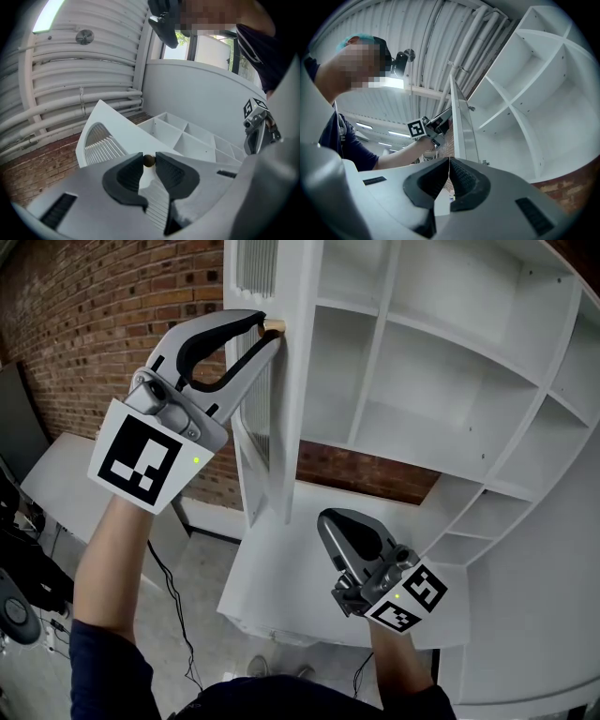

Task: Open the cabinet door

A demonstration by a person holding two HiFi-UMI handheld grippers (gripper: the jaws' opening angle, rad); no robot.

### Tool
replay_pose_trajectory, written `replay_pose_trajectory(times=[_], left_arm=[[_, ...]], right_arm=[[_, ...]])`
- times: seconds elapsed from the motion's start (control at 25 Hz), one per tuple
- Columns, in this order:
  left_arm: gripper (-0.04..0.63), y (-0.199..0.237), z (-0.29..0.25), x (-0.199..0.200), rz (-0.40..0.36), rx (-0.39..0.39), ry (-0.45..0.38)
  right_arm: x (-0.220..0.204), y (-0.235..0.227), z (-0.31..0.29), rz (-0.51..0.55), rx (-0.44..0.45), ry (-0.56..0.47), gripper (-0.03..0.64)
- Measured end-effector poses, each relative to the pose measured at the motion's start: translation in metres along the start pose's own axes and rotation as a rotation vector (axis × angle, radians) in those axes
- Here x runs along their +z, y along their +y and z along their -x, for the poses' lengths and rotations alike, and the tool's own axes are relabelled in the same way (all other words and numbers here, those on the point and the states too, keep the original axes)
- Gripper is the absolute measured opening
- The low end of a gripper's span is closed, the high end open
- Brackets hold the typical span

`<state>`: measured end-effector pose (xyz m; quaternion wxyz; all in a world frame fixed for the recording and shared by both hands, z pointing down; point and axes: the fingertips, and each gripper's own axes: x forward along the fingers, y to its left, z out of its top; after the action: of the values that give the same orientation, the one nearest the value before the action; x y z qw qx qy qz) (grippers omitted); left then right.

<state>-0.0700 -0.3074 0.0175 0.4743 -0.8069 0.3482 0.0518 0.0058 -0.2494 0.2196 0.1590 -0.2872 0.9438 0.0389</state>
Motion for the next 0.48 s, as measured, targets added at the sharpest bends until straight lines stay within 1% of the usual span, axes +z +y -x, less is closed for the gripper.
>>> replay_pose_trajectory(times=[0.12,0.24,0.48], left_arm=[[0.084,0.0051,0.0075,-0.002,0.006,0.007,-0.006],[0.084,0.0052,0.0066,-0.0031,-0.007,0.02,-0.007],[0.084,0.0058,0.0091,-0.0036,0.004,0.04,-0.014]], right_arm=[[-0.003,0.0023,-0.0053,-0.003,0.005,0.004,0.026],[-0.0043,-0.0013,-0.0055,-0.007,0.009,0.006,0.026],[-0.0064,-0.0047,-0.0022,-0.011,0.018,0.011,0.026]])
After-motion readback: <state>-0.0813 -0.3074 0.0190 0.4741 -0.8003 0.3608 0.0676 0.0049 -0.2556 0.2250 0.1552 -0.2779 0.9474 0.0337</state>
